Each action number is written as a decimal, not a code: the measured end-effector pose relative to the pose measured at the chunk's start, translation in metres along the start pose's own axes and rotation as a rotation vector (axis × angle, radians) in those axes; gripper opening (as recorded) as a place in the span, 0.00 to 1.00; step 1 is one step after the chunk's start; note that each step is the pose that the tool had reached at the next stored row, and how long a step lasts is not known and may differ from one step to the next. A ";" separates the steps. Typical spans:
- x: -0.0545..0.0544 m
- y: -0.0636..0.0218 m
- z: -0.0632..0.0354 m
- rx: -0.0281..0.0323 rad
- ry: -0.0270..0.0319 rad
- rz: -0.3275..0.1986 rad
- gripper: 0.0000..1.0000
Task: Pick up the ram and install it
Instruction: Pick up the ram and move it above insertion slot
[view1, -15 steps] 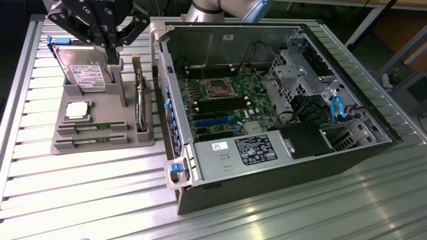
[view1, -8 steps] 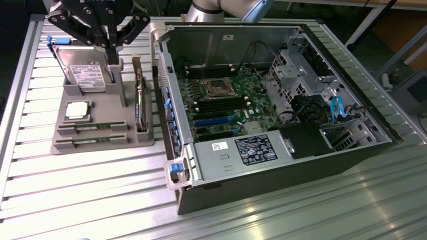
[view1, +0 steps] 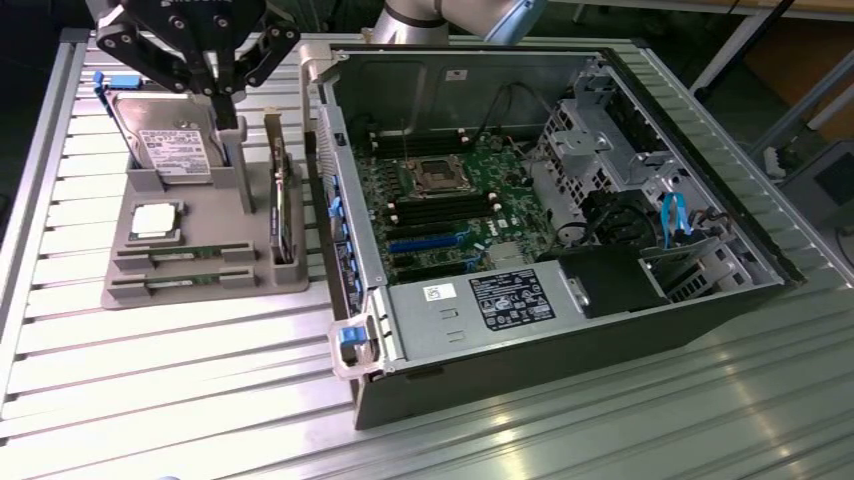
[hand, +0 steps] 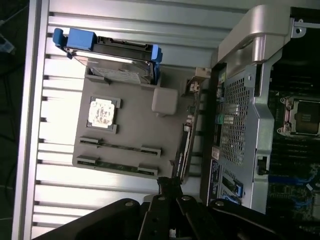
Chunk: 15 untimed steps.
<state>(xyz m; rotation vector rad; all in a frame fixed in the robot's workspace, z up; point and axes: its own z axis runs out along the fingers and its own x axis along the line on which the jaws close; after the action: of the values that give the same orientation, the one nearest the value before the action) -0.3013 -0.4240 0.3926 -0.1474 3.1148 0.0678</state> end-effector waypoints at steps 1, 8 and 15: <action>0.000 0.0000 0.0000 0.0001 0.0006 -0.013 0.09; 0.000 0.0000 0.0001 -0.0015 0.0047 -0.109 0.09; 0.000 0.0000 0.0003 -0.0036 0.0094 -0.220 0.09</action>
<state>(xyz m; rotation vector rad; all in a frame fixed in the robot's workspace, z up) -0.3013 -0.4240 0.3923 -0.4903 3.0844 0.0685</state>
